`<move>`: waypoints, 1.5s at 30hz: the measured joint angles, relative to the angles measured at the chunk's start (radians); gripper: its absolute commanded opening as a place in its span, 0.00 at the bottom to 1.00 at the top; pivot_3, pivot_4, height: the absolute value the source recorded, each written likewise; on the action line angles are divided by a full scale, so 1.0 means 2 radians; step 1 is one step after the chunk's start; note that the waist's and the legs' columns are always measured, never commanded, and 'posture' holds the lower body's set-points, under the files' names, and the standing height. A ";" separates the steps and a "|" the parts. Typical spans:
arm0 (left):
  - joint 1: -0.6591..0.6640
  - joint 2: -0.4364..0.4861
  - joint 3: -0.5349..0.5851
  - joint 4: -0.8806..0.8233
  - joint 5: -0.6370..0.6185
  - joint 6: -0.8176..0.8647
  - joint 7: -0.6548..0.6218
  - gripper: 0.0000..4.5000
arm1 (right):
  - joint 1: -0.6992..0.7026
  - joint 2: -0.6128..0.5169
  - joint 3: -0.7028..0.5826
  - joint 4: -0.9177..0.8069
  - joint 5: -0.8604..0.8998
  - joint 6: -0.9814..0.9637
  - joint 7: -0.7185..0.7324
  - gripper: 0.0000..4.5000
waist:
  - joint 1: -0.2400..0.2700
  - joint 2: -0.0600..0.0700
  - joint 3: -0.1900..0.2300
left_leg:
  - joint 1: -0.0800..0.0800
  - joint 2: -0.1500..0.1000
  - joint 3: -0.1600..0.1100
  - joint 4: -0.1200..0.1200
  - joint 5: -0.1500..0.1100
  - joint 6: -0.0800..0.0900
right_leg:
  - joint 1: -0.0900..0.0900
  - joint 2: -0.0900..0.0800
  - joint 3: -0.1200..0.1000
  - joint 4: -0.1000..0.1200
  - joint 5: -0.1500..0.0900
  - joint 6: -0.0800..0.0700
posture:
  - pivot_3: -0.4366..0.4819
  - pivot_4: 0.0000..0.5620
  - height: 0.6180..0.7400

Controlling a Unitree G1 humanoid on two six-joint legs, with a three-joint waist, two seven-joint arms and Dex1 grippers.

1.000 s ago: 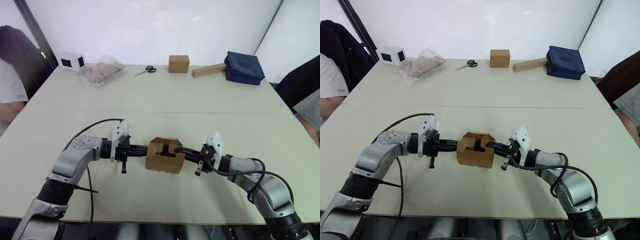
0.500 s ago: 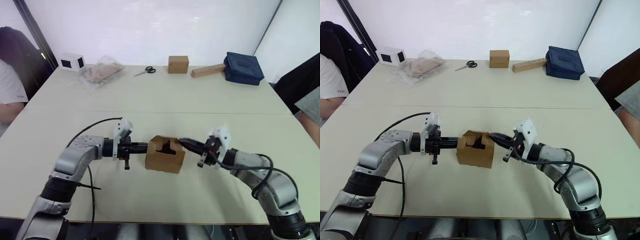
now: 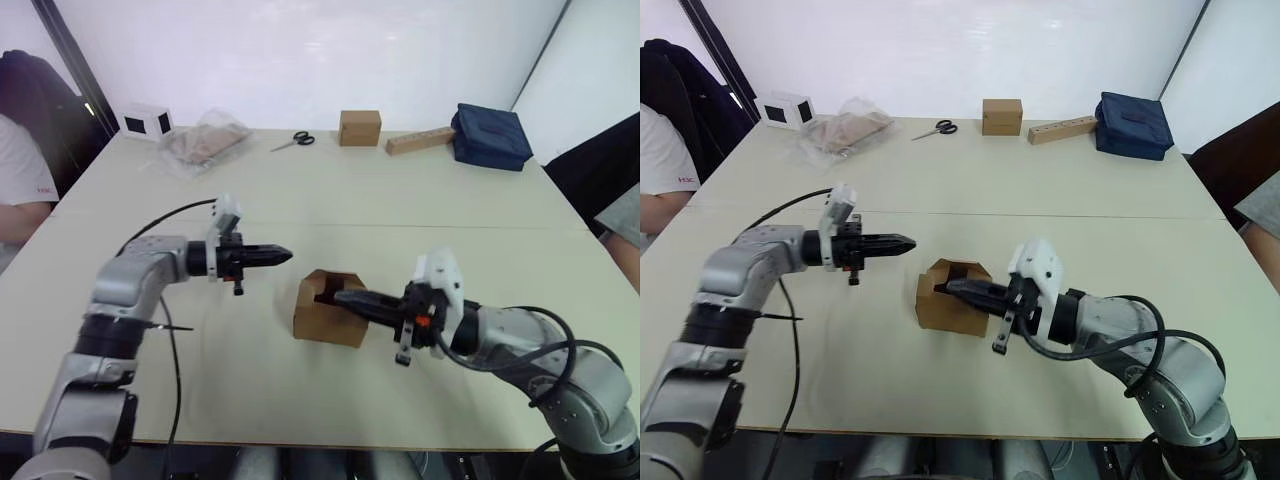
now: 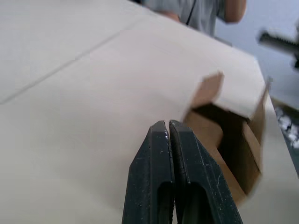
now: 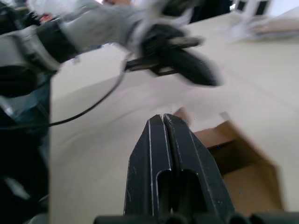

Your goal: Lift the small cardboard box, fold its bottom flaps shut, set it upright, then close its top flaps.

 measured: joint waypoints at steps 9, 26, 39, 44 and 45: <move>-0.082 -0.102 -0.036 0.193 0.062 -0.088 -0.023 0.02 | -0.018 -0.003 0.039 0.045 -0.035 -0.007 0.006 0.00 | -0.002 0.000 0.000 | -0.004 -0.001 -0.001 0.000 0.000 0.000 | -0.003 0.001 0.000 0.000 0.000 0.000 | 0.48 0.27 1.00; -0.077 -0.120 -0.054 0.223 0.103 -0.099 -0.101 0.02 | -0.032 0.018 0.102 0.129 -0.126 -0.059 0.027 0.00 | -0.003 0.000 0.000 | -0.007 0.000 -0.001 0.001 0.000 0.000 | -0.006 0.001 0.000 0.001 0.001 0.001 | 0.48 0.27 1.00; -0.013 -0.074 -0.058 0.093 0.100 0.004 -0.109 0.02 | -0.029 0.018 0.101 0.134 -0.139 -0.070 0.048 0.00 | -0.004 0.000 0.000 | -0.006 0.000 -0.001 0.001 0.000 0.000 | -0.006 0.001 0.000 0.001 0.001 0.001 | 0.48 0.27 1.00; -0.012 -0.065 -0.046 0.094 0.100 -0.008 -0.084 0.02 | -0.021 0.019 0.098 0.134 -0.143 -0.076 0.050 0.00 | -0.001 0.000 0.000 | -0.006 0.000 -0.001 0.001 0.000 0.000 | -0.006 0.001 0.000 0.001 0.001 0.001 | 0.48 0.27 1.00; -0.014 -0.060 -0.037 0.095 0.099 -0.008 -0.079 0.02 | -0.021 0.020 0.098 0.134 -0.143 -0.076 0.050 0.00 | -0.002 0.000 0.000 | -0.006 0.000 -0.001 0.001 0.000 0.000 | -0.006 0.001 0.000 0.001 0.001 0.001 | 0.48 0.27 1.00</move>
